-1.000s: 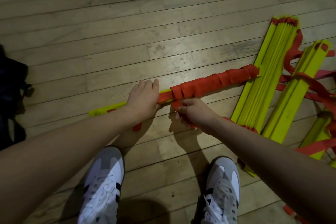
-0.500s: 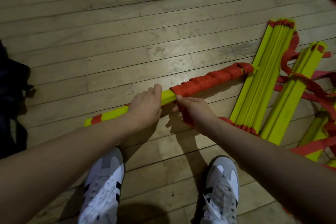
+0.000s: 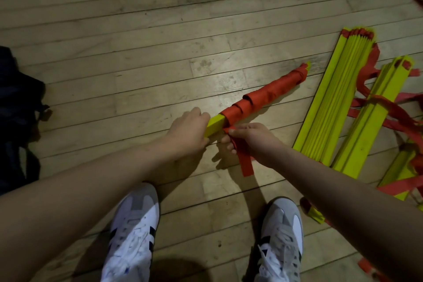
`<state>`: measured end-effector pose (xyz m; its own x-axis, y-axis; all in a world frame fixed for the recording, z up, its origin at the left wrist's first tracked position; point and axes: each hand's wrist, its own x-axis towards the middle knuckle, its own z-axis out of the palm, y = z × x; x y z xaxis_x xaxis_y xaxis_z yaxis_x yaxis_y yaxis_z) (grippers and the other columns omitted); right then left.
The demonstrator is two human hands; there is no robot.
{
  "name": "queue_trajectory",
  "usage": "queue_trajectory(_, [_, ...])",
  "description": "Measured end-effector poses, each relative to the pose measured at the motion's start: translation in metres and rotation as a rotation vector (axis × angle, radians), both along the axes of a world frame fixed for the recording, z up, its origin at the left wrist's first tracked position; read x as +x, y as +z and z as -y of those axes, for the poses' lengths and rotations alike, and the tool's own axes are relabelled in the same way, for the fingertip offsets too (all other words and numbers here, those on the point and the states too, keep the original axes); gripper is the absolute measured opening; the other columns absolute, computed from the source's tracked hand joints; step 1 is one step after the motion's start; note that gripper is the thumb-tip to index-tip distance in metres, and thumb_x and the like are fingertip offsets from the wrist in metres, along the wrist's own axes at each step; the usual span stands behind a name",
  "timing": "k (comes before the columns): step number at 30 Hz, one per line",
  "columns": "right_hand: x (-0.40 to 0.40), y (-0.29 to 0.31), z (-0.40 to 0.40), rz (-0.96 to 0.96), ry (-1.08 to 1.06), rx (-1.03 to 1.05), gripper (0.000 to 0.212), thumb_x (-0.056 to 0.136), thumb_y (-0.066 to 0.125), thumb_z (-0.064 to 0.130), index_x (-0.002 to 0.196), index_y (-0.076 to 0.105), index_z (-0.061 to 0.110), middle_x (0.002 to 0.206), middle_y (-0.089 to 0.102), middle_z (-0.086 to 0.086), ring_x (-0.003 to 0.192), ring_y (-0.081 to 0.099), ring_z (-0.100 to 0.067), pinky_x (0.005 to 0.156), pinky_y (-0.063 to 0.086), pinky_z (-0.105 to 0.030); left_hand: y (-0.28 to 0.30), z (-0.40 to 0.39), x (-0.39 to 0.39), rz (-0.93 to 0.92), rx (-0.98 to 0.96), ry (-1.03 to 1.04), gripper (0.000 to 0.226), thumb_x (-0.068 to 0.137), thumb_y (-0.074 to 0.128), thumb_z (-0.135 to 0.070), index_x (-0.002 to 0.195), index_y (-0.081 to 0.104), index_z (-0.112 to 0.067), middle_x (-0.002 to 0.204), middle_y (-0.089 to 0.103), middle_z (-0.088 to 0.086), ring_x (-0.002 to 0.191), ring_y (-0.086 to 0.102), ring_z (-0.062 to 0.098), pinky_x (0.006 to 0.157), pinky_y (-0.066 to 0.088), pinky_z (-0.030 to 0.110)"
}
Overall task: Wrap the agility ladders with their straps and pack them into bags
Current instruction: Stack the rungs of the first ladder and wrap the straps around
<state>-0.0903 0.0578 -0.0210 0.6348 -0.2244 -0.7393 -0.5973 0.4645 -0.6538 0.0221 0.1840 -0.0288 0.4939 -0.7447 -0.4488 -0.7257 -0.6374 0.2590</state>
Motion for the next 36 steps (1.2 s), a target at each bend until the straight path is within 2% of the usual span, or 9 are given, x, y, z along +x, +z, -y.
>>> queue_trajectory(4, [0.005, 0.001, -0.004, 0.025, 0.049, -0.051, 0.013, 0.096, 0.05, 0.003, 0.098, 0.062, -0.003, 0.074, 0.066, -0.01, 0.055, 0.058, -0.012, 0.052, 0.048, -0.021, 0.002, -0.003, -0.004, 0.025, -0.024, 0.119, 0.039, 0.086, 0.056, -0.002, 0.117, 0.039, -0.017, 0.1, 0.042, 0.008, 0.078, 0.051, 0.028, 0.06, 0.04, 0.036])
queue_trajectory(7, [0.009, 0.001, -0.008, 0.031, 0.051, -0.072, 0.012, 0.096, 0.051, 0.002, 0.094, 0.062, -0.001, 0.075, 0.067, -0.008, 0.055, 0.059, -0.011, 0.053, 0.048, -0.022, 0.004, -0.003, -0.01, 0.107, 0.063, 0.097, 0.046, 0.089, 0.051, -0.001, 0.127, 0.028, -0.012, 0.086, 0.048, 0.005, 0.072, 0.051, 0.027, 0.057, 0.039, 0.036])
queue_trajectory(10, [0.011, -0.002, -0.01, 0.005, 0.038, -0.103, 0.012, 0.094, 0.053, 0.002, 0.086, 0.061, 0.0, 0.075, 0.068, -0.008, 0.055, 0.059, -0.011, 0.053, 0.048, -0.021, 0.005, -0.004, -0.014, 0.116, 0.073, 0.087, 0.052, 0.095, 0.05, -0.023, 0.137, 0.023, -0.009, 0.115, 0.051, 0.014, 0.099, 0.055, 0.032, 0.077, 0.042, 0.04])
queue_trajectory(12, [0.009, -0.005, -0.011, -0.02, 0.008, -0.103, 0.009, 0.094, 0.054, 0.003, 0.089, 0.059, -0.001, 0.075, 0.068, -0.008, 0.054, 0.059, -0.011, 0.052, 0.047, -0.021, 0.007, -0.003, -0.015, 0.064, 0.113, 0.093, 0.058, 0.097, 0.042, -0.036, 0.143, 0.02, -0.008, 0.131, 0.039, 0.018, 0.119, 0.042, 0.036, 0.096, 0.034, 0.044])
queue_trajectory(14, [0.006, -0.007, -0.011, -0.036, -0.011, -0.101, 0.007, 0.095, 0.054, 0.004, 0.094, 0.059, -0.001, 0.076, 0.068, -0.009, 0.054, 0.059, -0.012, 0.053, 0.047, -0.022, 0.01, -0.001, -0.015, 0.004, 0.145, 0.095, 0.055, 0.099, 0.037, -0.038, 0.144, 0.021, -0.01, 0.135, 0.032, 0.017, 0.125, 0.035, 0.035, 0.101, 0.029, 0.045])
queue_trajectory(17, [-0.001, -0.008, -0.011, -0.048, -0.01, -0.107, 0.008, 0.094, 0.053, 0.003, 0.095, 0.059, -0.001, 0.076, 0.069, -0.009, 0.057, 0.06, -0.012, 0.054, 0.048, -0.022, 0.015, 0.0, -0.01, 0.009, 0.134, 0.029, 0.047, 0.098, 0.043, -0.041, 0.134, 0.034, -0.011, 0.128, 0.039, 0.014, 0.117, 0.043, 0.032, 0.088, 0.039, 0.042])
queue_trajectory(21, [-0.007, -0.007, -0.013, -0.055, -0.007, -0.124, 0.012, 0.094, 0.054, 0.004, 0.085, 0.062, 0.004, 0.074, 0.07, -0.008, 0.058, 0.06, -0.014, 0.052, 0.047, -0.021, 0.022, 0.0, -0.004, 0.092, 0.08, -0.104, 0.042, 0.09, 0.058, -0.041, 0.118, 0.049, -0.012, 0.114, 0.048, 0.009, 0.105, 0.053, 0.028, 0.07, 0.035, 0.033])
queue_trajectory(29, [-0.007, 0.001, -0.02, -0.041, -0.013, -0.134, 0.013, 0.096, 0.054, 0.01, 0.098, 0.065, 0.003, 0.074, 0.069, -0.005, 0.057, 0.058, -0.01, 0.054, 0.048, -0.02, 0.01, -0.003, -0.012, 0.03, 0.047, 0.077, 0.036, 0.091, 0.051, -0.012, 0.12, 0.031, -0.01, 0.093, 0.053, 0.007, 0.074, 0.051, 0.027, 0.059, 0.038, 0.036])
queue_trajectory(36, [-0.002, 0.005, -0.026, -0.072, -0.132, -0.181, 0.017, 0.093, 0.056, 0.002, 0.076, 0.059, 0.005, 0.059, 0.063, -0.005, 0.042, 0.052, -0.008, 0.044, 0.042, -0.016, 0.008, -0.008, -0.027, 0.04, 0.056, 0.123, 0.049, 0.094, 0.043, -0.043, 0.127, 0.04, -0.008, 0.121, 0.047, 0.016, 0.112, 0.05, 0.035, 0.088, 0.04, 0.041])
